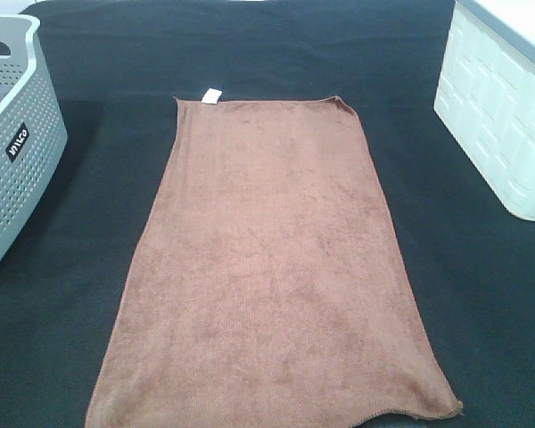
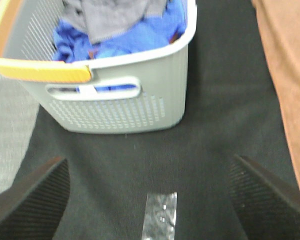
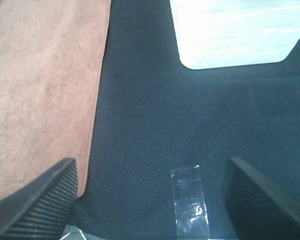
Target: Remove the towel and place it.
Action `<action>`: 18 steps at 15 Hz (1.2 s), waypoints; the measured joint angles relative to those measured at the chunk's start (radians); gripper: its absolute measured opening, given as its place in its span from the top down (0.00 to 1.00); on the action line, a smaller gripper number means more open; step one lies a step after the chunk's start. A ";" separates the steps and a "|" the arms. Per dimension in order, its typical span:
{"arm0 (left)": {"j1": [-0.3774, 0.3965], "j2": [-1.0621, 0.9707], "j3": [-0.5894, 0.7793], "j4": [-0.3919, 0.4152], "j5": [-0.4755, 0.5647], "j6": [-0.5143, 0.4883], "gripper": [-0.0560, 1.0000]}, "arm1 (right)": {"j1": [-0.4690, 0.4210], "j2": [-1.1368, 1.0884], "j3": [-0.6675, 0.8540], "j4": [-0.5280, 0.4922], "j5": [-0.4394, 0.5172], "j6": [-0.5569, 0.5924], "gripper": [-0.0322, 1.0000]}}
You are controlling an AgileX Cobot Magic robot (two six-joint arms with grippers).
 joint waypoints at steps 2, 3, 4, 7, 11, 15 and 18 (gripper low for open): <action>0.000 -0.147 0.001 0.000 0.021 -0.008 0.18 | 0.000 -0.080 0.084 0.000 -0.030 -0.022 0.26; 0.000 -0.200 0.001 0.001 0.056 -0.008 0.18 | 0.000 -0.106 0.118 0.000 -0.047 -0.024 0.26; 0.000 -0.244 0.001 0.001 0.093 -0.009 0.18 | 0.000 -0.124 0.137 0.000 -0.047 -0.024 0.26; 0.000 -0.282 0.029 -0.002 0.157 -0.011 0.18 | 0.000 -0.129 0.139 0.002 -0.059 -0.054 0.26; 0.000 -0.283 0.110 -0.084 0.083 -0.011 0.18 | 0.000 -0.129 0.171 0.003 -0.074 -0.122 0.27; 0.000 -0.283 0.116 -0.088 0.059 -0.013 0.18 | 0.000 -0.129 0.170 0.009 -0.075 -0.121 0.27; 0.000 -0.283 0.117 -0.088 0.058 -0.027 0.18 | 0.000 -0.129 0.170 0.031 -0.075 -0.121 0.27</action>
